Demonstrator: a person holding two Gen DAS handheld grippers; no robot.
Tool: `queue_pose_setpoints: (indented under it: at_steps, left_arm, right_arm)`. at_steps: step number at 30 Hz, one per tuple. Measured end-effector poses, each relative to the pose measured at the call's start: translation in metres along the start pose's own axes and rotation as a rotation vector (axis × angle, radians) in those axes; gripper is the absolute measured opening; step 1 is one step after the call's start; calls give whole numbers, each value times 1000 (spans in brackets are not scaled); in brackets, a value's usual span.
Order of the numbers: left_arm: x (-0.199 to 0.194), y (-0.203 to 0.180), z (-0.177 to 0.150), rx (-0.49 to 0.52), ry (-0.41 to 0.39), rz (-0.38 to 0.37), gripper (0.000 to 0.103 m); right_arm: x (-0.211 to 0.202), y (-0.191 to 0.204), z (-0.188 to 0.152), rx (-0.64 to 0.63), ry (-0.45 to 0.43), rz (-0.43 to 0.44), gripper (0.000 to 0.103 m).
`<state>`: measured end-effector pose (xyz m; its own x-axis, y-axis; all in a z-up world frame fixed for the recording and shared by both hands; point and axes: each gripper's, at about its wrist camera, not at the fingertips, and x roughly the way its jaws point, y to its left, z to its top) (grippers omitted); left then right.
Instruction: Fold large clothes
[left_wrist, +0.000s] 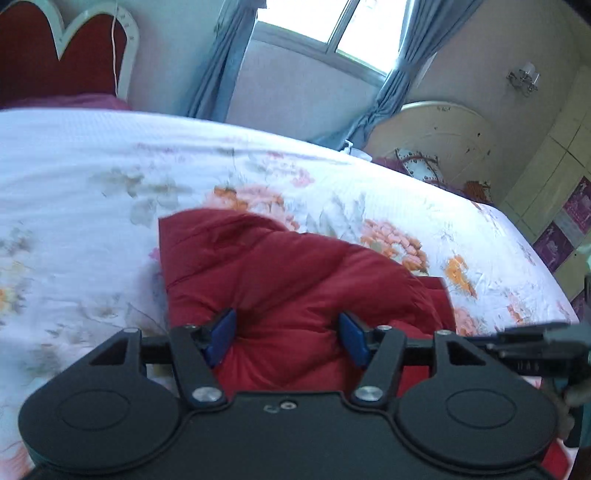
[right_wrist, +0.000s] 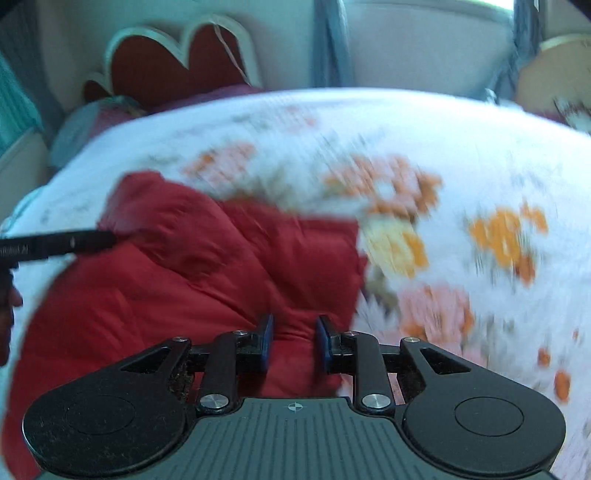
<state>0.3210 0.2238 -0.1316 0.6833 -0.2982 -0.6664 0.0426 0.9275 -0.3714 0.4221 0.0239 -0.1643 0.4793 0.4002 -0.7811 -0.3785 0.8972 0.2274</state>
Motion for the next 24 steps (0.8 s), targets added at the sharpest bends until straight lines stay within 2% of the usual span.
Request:
queue_pose_setpoints:
  at_steps: [4, 5, 7, 9, 11, 13, 16, 18, 20, 23, 24]
  left_arm:
    - [-8, -4, -3, 15, 2, -3, 58]
    - [-14, -6, -2, 26, -10, -24, 58]
    - [-26, -18, 0, 57, -26, -78, 58]
    - [-31, -33, -3, 97, -23, -113, 58]
    - [-25, -44, -10, 116, 10, -128, 58]
    - [-10, -51, -20, 188, 35, -59, 60]
    - [-7, -48, -28, 165, 34, -35, 57]
    - [-26, -52, -32, 146, 8, -45, 57]
    - [-51, -58, -41, 137, -25, -94, 57]
    - [-78, -74, -60, 145, -38, -114, 57]
    - [-82, -78, -68, 151, -34, -100, 57]
  right_arm:
    - [-6, -8, -9, 48, -6, -7, 25]
    - [-16, -7, -8, 52, -33, -15, 25]
    - [-39, -1, -4, 60, -103, 23, 25]
    - [-49, 9, 0, 55, -120, 67, 25]
    - [-46, 21, 1, 30, -94, 82, 25]
    - [-23, 30, 0, -5, -6, 22, 25]
    - [-10, 27, -5, 23, 15, 29, 25]
    - [-29, 26, -9, 37, -25, 56, 25]
    - [-57, 27, -18, 18, -79, 97, 25]
    - [-91, 29, -41, 34, -109, 161, 25]
    - [-99, 30, -51, 42, -103, 172, 25]
